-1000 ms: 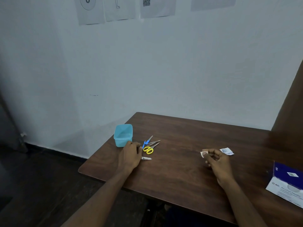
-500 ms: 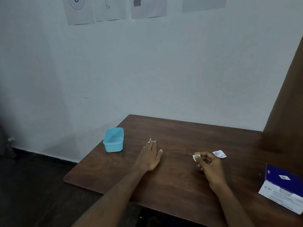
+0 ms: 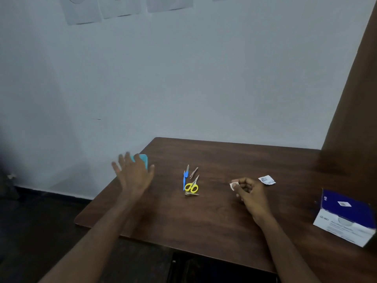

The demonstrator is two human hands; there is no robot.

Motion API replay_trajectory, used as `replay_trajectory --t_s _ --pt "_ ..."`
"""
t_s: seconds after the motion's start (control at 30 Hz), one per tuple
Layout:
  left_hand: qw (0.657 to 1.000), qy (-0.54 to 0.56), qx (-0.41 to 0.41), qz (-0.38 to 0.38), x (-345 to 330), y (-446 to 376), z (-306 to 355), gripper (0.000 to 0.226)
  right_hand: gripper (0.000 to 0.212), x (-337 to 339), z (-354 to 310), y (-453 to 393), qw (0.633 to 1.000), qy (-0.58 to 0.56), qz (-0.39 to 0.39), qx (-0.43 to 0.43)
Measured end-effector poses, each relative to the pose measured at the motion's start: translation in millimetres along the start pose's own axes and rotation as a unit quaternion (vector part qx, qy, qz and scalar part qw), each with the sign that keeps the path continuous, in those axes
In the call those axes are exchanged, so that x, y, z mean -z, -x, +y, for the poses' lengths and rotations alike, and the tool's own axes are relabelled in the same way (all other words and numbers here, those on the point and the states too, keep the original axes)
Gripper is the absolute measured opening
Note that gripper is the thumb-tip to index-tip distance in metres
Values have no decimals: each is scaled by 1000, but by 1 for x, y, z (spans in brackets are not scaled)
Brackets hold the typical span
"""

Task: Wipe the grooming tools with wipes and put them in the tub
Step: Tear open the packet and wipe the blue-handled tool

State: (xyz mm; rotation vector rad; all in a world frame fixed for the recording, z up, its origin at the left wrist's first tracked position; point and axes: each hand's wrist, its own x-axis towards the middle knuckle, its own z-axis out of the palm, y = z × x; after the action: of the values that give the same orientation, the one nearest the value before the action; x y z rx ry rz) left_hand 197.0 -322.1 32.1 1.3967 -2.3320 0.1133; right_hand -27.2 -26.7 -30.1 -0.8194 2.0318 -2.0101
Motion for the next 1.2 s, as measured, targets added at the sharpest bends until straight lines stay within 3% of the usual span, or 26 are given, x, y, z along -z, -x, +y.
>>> replay_trajectory --t_s 0.07,0.13,0.3,0.47,0.57,0.67,0.77,0.8,0.87,0.97,1.2 --pt "994 -38 63 -83 3 -1 -21 79 5 -2 2 2 1000 2 -6 2" --pt "990 -8 71 -125 -3 3 -31 69 6 -3 1 5 1000 0 -4 5" --pt "980 172 -10 -99 -10 17 -21 50 7 -2 -3 10 1000 -23 0 13" --pt "971 197 -32 -134 -4 19 3 56 7 -1 -6 13 999 -42 5 10" --pt "965 216 -44 -139 -3 18 9 48 6 -1 -8 12 999 -40 5 10" --pt "971 220 -18 -88 -4 20 9 55 7 -1 -5 10 999 -35 8 14" --pt "981 138 -124 50 -4 33 17 55 7 -2 -3 7 999 -38 9 7" --pt "972 137 -184 55 -7 37 23 46 7 -3 -3 7 999 -34 8 6" --pt "957 173 -230 -17 -13 47 41 26 6 -4 -2 6 1000 -24 3 8" --pt "956 224 -161 -100 -26 56 58 19 7 -3 -1 8 1000 -22 -2 8" --pt "956 274 -57 -90 -41 54 67 22 8 -3 -2 9 1000 -27 5 0"
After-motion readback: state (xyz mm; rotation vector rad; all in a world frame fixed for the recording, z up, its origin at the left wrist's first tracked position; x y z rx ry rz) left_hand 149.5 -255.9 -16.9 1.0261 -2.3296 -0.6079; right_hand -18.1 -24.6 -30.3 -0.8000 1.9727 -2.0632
